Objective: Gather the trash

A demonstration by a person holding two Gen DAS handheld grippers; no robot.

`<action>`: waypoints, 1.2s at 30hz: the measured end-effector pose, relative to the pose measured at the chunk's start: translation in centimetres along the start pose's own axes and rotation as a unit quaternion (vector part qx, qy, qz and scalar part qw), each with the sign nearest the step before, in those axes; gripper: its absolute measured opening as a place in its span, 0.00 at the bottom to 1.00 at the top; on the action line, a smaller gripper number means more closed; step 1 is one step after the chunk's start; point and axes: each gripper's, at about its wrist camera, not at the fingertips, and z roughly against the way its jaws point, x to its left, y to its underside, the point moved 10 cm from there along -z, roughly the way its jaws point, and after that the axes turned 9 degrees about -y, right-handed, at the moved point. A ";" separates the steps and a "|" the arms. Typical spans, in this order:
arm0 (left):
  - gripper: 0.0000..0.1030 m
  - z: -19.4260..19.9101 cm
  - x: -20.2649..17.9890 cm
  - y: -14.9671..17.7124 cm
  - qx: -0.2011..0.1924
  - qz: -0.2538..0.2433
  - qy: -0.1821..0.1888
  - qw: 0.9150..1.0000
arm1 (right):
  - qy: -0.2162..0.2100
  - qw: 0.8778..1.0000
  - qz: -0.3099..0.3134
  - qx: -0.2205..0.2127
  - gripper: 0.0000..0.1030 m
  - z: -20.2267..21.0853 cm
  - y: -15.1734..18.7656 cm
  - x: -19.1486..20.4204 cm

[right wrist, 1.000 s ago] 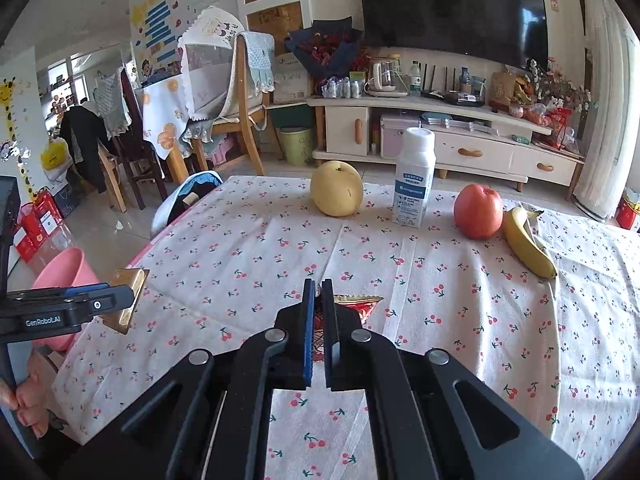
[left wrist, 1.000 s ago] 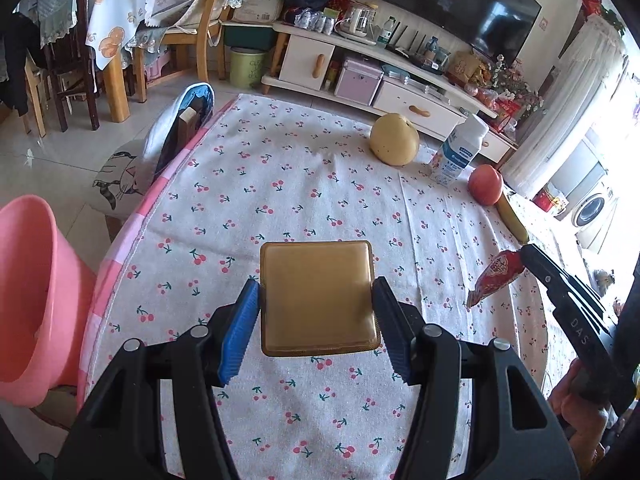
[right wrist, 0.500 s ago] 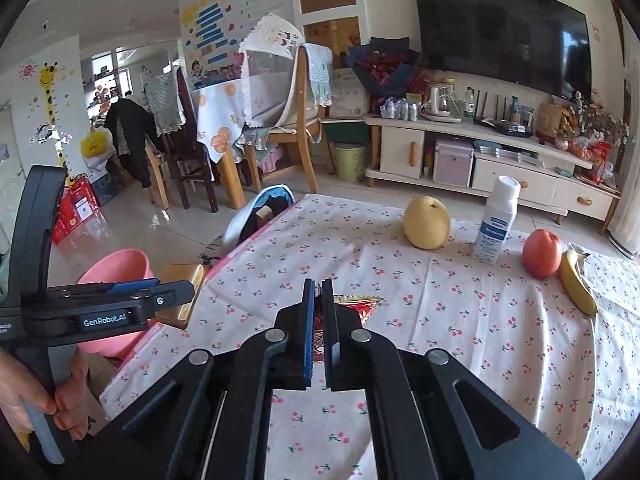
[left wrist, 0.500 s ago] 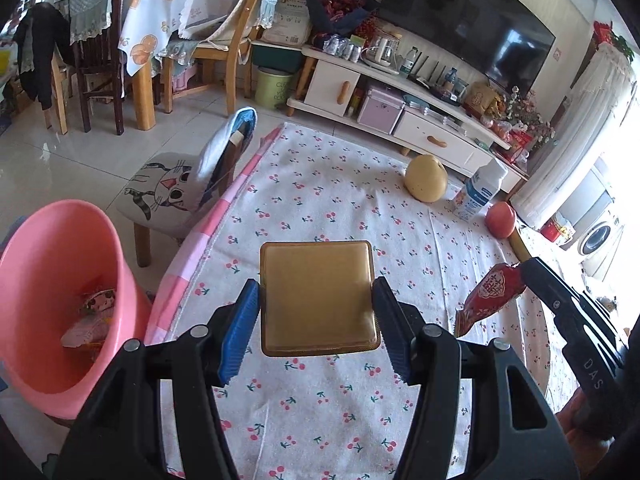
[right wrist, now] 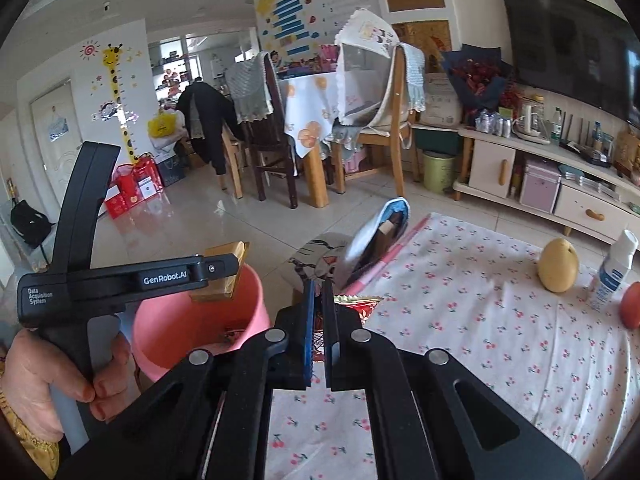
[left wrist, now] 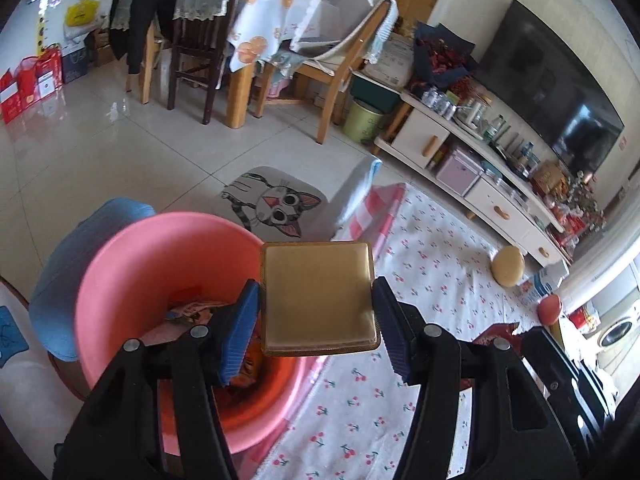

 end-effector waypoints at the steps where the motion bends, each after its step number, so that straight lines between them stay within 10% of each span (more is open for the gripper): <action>1: 0.57 -0.1 1.3 -0.6 -0.002 0.012 -0.009 1.000 | -0.009 1.000 0.003 0.002 0.04 -0.7 -0.2 0.9; 17: 0.58 -4.3 10.4 -1.5 0.061 0.085 -0.071 0.992 | -0.115 0.991 0.027 0.069 0.06 -10.7 1.8 10.7; 21: 0.73 -4.7 10.6 -1.3 0.060 0.079 -0.092 0.991 | -0.111 0.990 0.031 0.087 0.07 -11.6 3.0 10.5; 26: 0.87 -3.3 9.2 -2.6 0.011 0.039 -0.110 0.993 | -0.086 0.995 0.001 0.052 0.67 -9.0 2.5 7.7; 36: 0.96 1.4 1.7 -4.2 -0.104 -0.078 -0.132 0.983 | 0.015 0.998 -0.054 -0.014 0.86 -0.6 2.0 0.0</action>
